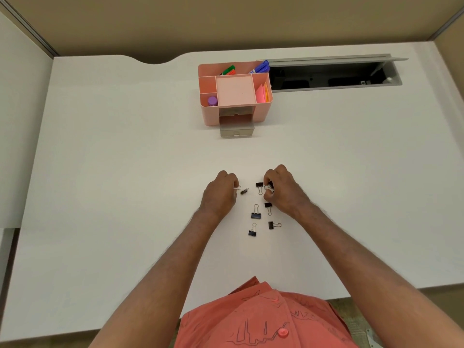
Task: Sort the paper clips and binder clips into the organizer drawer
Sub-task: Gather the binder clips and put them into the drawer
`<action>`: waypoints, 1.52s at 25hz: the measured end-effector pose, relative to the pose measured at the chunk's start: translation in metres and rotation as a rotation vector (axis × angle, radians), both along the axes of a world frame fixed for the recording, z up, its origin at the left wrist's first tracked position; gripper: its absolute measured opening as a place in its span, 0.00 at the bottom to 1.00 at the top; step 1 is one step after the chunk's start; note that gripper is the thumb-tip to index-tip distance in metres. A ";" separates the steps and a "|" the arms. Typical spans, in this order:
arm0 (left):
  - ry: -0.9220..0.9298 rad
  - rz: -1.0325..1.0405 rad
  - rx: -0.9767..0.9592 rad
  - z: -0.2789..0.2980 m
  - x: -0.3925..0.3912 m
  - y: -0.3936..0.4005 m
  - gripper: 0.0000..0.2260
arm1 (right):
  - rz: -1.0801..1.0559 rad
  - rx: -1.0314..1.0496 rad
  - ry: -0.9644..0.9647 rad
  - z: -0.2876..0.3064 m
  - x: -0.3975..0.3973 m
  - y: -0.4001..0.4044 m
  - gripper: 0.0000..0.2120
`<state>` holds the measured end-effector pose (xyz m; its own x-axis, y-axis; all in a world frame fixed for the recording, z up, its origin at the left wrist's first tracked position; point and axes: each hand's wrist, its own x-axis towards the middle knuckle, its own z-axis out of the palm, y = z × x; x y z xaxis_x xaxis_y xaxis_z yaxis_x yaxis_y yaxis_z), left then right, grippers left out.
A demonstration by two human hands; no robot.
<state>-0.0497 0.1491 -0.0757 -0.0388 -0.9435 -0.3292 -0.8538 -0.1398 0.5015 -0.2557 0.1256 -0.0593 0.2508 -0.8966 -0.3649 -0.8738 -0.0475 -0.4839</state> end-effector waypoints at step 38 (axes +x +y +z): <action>0.321 0.206 0.096 0.011 -0.033 0.006 0.08 | -0.669 0.396 -0.644 0.015 0.022 -0.034 0.06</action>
